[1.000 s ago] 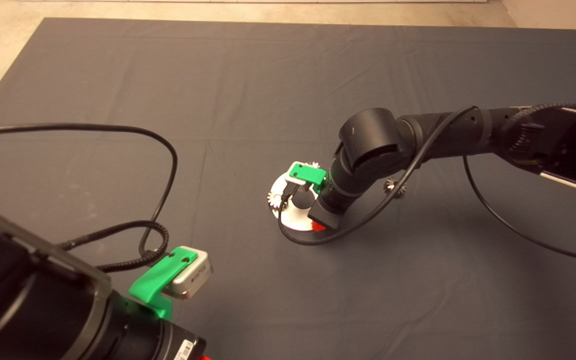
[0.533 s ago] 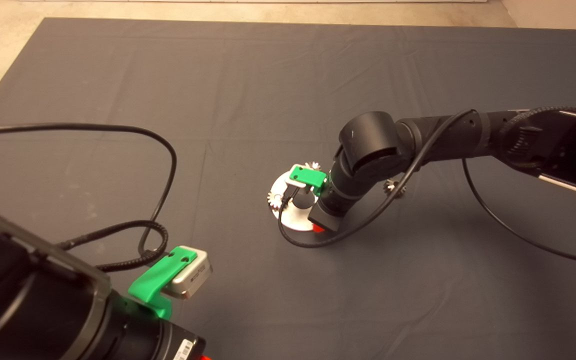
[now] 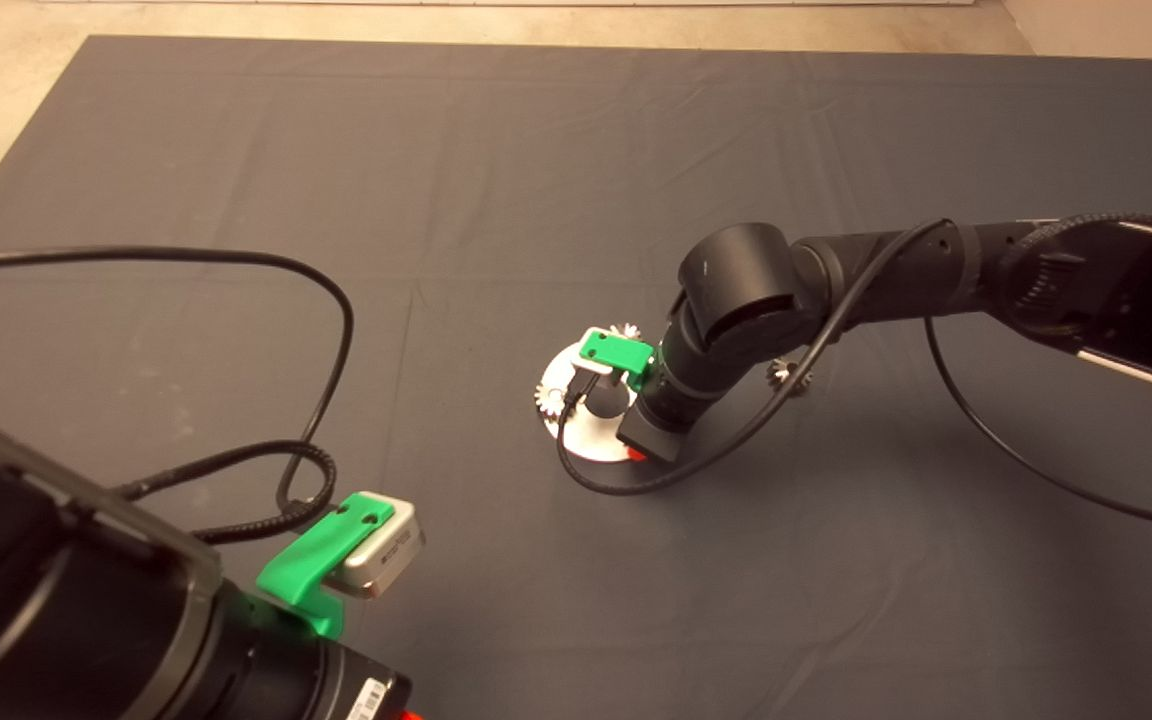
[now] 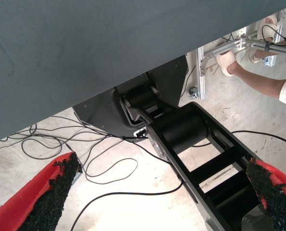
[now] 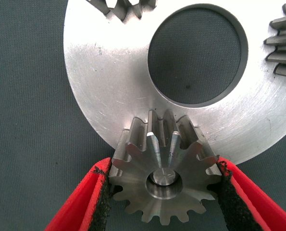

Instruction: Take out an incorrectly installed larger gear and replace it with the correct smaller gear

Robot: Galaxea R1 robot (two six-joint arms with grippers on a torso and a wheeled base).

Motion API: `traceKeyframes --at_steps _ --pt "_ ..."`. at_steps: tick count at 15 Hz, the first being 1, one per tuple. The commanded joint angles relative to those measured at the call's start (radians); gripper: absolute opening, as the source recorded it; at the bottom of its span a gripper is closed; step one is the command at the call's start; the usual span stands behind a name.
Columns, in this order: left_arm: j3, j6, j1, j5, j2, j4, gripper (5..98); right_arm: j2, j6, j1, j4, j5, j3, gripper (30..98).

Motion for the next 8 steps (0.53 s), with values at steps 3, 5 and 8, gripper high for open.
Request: traceKeyframes --at_steps 3,5,8 --pt "0.015 -0.006 -0.011 0.0 -0.003 -0.005 90.9 -0.002 -0.003 -0.003 -0.005 -0.123 0.008 52.7" --pt "0.015 -0.006 -0.011 0.0 -0.003 -0.005 90.9 -0.002 0.007 -0.005 -0.005 -0.123 0.013 51.7" --pt "0.015 -0.006 -0.011 0.0 -0.004 -0.005 90.9 -0.004 0.009 -0.005 -0.006 -0.123 0.013 51.6"
